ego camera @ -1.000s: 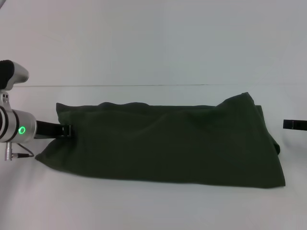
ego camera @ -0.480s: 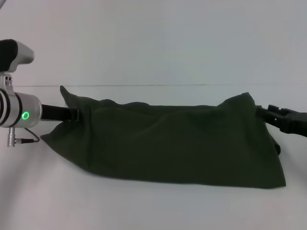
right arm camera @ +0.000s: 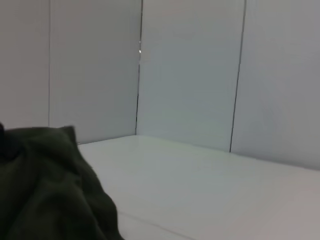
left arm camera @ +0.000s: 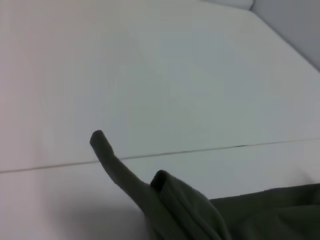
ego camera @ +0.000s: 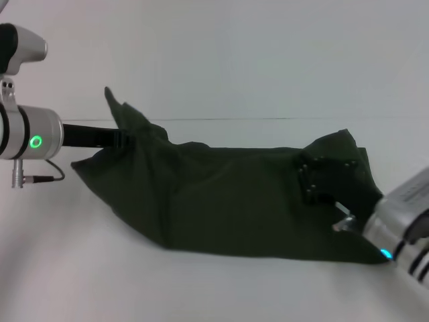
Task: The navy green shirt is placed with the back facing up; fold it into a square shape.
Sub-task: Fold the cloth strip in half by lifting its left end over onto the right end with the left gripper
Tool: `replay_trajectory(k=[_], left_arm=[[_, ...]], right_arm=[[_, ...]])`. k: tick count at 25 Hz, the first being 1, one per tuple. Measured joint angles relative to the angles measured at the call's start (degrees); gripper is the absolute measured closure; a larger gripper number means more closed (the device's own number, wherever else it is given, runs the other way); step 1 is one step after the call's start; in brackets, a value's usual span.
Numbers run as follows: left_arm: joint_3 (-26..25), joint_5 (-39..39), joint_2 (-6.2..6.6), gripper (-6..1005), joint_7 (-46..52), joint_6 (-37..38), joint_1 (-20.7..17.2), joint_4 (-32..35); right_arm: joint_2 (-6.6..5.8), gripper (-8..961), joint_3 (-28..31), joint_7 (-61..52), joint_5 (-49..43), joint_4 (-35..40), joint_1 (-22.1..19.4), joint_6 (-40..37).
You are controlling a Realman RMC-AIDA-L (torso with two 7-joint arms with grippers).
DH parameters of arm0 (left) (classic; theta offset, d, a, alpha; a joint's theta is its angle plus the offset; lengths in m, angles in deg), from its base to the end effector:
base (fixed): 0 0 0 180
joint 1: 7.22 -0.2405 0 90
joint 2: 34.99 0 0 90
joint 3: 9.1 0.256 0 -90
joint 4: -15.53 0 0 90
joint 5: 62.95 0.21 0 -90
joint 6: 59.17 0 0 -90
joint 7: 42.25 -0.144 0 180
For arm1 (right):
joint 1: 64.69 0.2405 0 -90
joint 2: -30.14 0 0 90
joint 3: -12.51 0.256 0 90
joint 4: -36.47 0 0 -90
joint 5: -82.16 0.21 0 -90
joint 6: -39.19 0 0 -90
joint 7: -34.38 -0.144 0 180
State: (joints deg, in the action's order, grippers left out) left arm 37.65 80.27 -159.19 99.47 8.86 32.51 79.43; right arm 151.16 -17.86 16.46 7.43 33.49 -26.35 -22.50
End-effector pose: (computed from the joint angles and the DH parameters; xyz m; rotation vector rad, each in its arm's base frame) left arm -0.2054 0.4218 0.0368 -2.1863 -1.2423 -0.2778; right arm 0.2703 0.3604 -0.0746 -2.0788 0.4370 0.6666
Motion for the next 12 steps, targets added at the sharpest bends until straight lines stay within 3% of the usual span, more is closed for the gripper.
replay_trajectory(k=[5,12], left_arm=[[2.66,-3.65,-0.03,972,0.96,3.09,-1.90,6.13],[4.28,-5.46,-0.09,971,3.04,7.27,-3.15,13.29]], right_arm=[[0.15,946,5.84,6.28,2.59,-6.75,3.73,0.05],[0.17,947,9.37,5.53,2.58,-10.04,9.30,5.68]])
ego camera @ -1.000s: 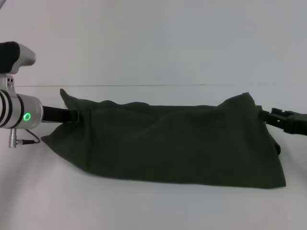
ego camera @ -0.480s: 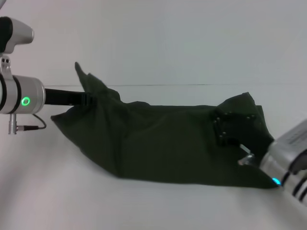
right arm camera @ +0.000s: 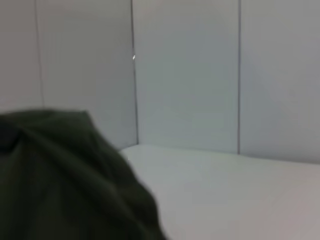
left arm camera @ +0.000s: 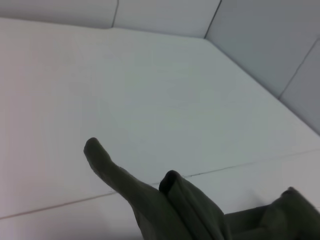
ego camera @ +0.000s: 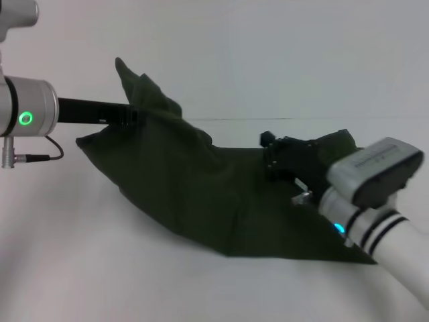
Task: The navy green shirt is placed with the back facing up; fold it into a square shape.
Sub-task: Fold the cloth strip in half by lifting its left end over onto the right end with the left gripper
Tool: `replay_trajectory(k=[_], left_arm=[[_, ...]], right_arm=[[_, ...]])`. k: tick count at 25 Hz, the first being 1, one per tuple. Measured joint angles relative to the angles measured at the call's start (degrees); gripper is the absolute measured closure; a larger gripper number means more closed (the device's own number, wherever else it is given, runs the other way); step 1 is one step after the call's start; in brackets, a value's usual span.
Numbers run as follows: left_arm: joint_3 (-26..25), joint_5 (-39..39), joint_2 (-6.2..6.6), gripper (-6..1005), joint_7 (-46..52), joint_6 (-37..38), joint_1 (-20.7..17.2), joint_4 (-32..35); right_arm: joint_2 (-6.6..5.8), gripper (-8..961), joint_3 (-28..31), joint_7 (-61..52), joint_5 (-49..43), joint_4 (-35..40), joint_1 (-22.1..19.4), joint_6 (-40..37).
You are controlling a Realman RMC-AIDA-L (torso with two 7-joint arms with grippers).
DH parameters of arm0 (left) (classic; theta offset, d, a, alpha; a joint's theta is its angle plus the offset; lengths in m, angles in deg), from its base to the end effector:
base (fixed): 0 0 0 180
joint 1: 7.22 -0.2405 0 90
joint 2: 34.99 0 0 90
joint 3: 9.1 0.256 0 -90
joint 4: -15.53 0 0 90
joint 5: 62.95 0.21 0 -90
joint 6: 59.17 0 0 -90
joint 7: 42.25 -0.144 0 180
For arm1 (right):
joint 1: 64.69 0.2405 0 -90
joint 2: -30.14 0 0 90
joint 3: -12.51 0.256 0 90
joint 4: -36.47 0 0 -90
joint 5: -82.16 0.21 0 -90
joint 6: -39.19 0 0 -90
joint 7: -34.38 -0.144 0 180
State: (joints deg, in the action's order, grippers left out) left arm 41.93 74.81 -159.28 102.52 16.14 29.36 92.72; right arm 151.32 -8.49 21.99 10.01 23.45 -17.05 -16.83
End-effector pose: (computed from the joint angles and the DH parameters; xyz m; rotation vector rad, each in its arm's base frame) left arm -0.1659 0.4070 0.0617 -2.2634 -1.1336 -0.3656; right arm 0.2210 0.3841 -0.1015 -2.0565 0.5324 0.7155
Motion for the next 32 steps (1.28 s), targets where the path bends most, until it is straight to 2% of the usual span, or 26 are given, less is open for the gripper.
replay_trajectory(k=[6,10,19,22,24,26,29,32], left_arm=[[-0.09,-3.29,0.07,970,0.65,2.38,-1.02,5.21],[-0.07,-5.48,0.02,970,1.21,3.07,-1.57,7.20],[0.02,-9.45,0.17,969,0.70,3.72,-2.63,9.87],[0.04,-9.96,0.18,969,0.53,4.07,-2.84,10.21],[-0.07,-10.20,0.21,968,0.27,4.11,-3.03,10.28],[-0.29,-10.26,0.26,968,0.05,4.02,-3.31,10.17],[-0.43,-10.36,0.29,968,-0.06,4.00,-3.85,10.38],[-0.51,-10.61,0.29,968,-0.12,3.79,-4.03,10.61]], right_arm=[[0.40,947,0.76,-0.19,-0.03,-2.23,6.87,10.64],[0.47,946,3.14,-0.25,-3.17,-3.93,9.91,13.19],[0.46,946,21.04,-0.25,-24.14,-7.16,14.26,21.53],[0.46,946,24.96,-0.34,-29.42,-8.52,14.81,22.13],[0.45,946,27.16,-0.04,-31.64,-9.35,14.41,22.07],[0.22,946,29.62,0.81,-32.25,-9.71,11.94,20.55],[-0.28,947,34.58,2.17,-32.43,-9.08,4.58,15.01],[-0.43,947,38.26,2.20,-32.46,-8.45,-0.05,9.54]])
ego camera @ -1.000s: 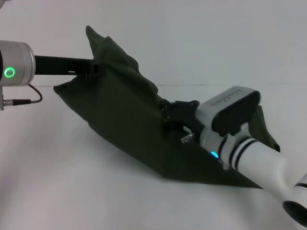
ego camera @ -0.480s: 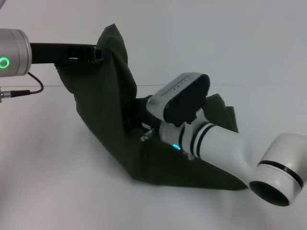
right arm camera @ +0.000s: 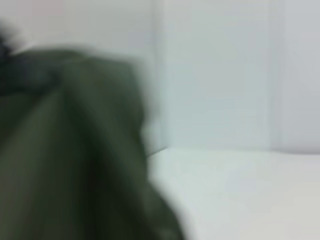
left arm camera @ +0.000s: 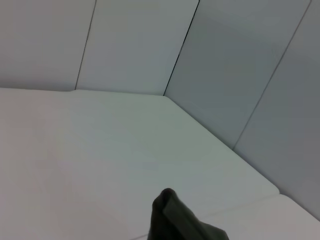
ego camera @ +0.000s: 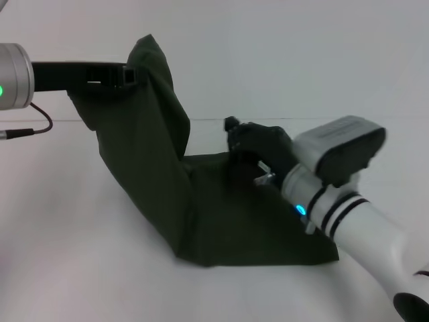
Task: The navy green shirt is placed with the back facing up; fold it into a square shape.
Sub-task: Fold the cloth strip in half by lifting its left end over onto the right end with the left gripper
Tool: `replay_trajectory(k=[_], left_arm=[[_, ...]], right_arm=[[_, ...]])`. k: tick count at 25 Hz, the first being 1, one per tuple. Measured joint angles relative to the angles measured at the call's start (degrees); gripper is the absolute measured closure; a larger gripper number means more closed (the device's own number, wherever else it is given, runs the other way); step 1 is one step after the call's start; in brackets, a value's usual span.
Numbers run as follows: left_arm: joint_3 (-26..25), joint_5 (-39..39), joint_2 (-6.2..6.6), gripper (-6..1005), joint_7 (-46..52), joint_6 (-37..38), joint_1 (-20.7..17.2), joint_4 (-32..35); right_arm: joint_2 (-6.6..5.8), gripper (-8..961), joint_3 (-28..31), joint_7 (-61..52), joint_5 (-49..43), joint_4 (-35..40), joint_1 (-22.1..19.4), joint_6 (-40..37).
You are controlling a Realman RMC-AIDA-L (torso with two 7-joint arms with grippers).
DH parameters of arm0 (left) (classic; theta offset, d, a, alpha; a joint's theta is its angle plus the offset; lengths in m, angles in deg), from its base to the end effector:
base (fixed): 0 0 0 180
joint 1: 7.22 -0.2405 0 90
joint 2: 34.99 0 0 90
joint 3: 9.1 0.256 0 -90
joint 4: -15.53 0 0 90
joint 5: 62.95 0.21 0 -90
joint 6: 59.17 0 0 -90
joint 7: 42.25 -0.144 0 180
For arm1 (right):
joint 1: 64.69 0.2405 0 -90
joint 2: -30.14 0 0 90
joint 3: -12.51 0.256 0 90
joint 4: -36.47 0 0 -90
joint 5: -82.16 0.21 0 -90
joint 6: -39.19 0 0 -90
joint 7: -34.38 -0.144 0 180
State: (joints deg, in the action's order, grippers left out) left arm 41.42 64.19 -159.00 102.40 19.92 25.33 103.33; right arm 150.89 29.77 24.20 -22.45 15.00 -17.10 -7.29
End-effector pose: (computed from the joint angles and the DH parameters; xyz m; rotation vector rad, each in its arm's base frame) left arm -0.1383 0.3874 0.0956 -2.2890 -1.0156 -0.5748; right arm 0.1732 0.3932 -0.1198 -2.0594 0.6371 0.8143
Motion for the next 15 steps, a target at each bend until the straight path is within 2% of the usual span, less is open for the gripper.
replay_trajectory(k=[3,4,5,6,9,15], left_arm=[[0.42,-0.09,-0.04,967,-0.14,-0.05,0.90,0.07],[0.43,-0.15,-0.05,967,-0.16,-0.05,1.02,0.10],[0.48,-0.38,-0.06,967,-0.18,-0.02,1.21,0.16],[0.46,-0.93,-0.06,967,-0.22,-0.03,1.30,0.26],[0.46,-2.32,-0.04,967,-0.56,-0.06,1.20,0.35],[0.41,-3.36,-0.15,966,-1.51,-0.28,0.90,0.28]], right_arm=[[0.23,947,0.84,-0.19,-0.05,-0.45,0.32,0.28],[0.39,947,0.87,-0.21,-0.05,-0.66,1.30,2.07],[0.70,947,0.89,-0.24,-0.09,-1.27,4.06,7.20],[0.70,947,0.89,-0.24,-0.09,-1.27,4.06,7.20],[0.84,944,0.45,-0.26,-0.12,-2.74,8.15,13.24],[0.88,939,-0.55,-1.11,-1.59,-5.06,12.64,16.43]])
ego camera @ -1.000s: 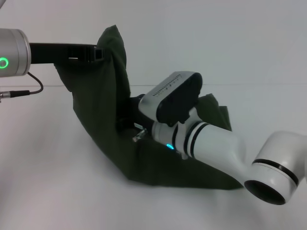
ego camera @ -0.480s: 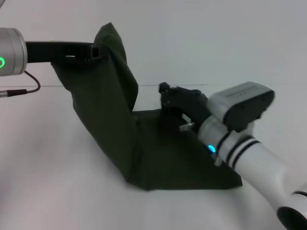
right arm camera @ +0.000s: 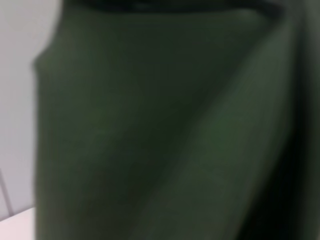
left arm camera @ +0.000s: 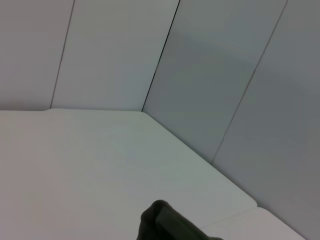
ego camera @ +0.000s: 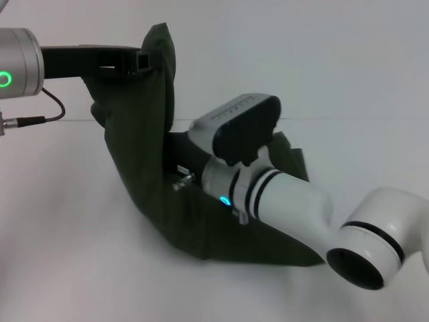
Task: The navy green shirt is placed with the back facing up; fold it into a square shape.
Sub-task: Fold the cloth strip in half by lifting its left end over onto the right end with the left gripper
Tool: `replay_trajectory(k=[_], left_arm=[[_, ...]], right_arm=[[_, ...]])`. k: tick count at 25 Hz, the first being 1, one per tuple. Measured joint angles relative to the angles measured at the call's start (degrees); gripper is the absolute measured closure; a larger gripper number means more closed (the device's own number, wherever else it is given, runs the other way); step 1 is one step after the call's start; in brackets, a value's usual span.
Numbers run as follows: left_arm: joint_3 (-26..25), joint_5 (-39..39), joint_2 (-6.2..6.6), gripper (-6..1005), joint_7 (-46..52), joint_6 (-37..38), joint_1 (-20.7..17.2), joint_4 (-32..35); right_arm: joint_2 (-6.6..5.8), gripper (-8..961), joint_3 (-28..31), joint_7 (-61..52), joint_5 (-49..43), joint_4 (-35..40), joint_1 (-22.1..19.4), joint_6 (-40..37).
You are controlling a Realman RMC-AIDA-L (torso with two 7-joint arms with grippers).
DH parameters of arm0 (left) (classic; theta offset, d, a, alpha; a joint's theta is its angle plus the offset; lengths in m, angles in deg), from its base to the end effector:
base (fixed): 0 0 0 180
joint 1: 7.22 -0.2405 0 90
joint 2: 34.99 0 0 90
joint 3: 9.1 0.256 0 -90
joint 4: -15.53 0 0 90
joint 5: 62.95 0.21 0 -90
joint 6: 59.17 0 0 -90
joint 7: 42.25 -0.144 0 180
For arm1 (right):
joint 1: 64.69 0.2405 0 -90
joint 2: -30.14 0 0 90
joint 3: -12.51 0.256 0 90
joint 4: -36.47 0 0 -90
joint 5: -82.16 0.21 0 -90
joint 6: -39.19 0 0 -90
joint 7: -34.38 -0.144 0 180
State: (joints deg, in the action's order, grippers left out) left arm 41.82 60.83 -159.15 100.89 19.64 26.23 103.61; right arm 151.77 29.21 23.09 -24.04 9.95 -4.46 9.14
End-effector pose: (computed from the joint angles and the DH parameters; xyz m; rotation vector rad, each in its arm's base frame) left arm -0.1218 0.3880 0.0955 -2.3298 -0.9513 -0.6428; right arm 0.0951 0.3967 -0.1657 -2.3402 0.5937 0.6817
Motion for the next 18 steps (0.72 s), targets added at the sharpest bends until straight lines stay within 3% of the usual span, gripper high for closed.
replay_trajectory(k=[2,6,13,18], left_arm=[[0.01,-0.66,-0.01,966,-0.45,-0.16,0.00,-0.55],[0.06,-1.12,-0.03,965,-1.59,-0.89,0.18,-2.87],[1.43,-1.06,0.07,964,-3.81,-3.04,0.79,-8.90],[9.11,-1.06,-0.10,964,-4.12,-9.63,2.37,-16.71]], right_arm=[[0.01,939,-0.09,-2.51,-2.23,-0.06,1.81,1.55],[-0.12,938,0.49,-2.89,-3.05,0.29,0.77,1.04],[-2.22,937,9.27,-2.35,-3.04,3.99,-12.91,-8.03],[-3.68,935,14.50,-4.24,-3.05,9.32,-19.93,-17.17]])
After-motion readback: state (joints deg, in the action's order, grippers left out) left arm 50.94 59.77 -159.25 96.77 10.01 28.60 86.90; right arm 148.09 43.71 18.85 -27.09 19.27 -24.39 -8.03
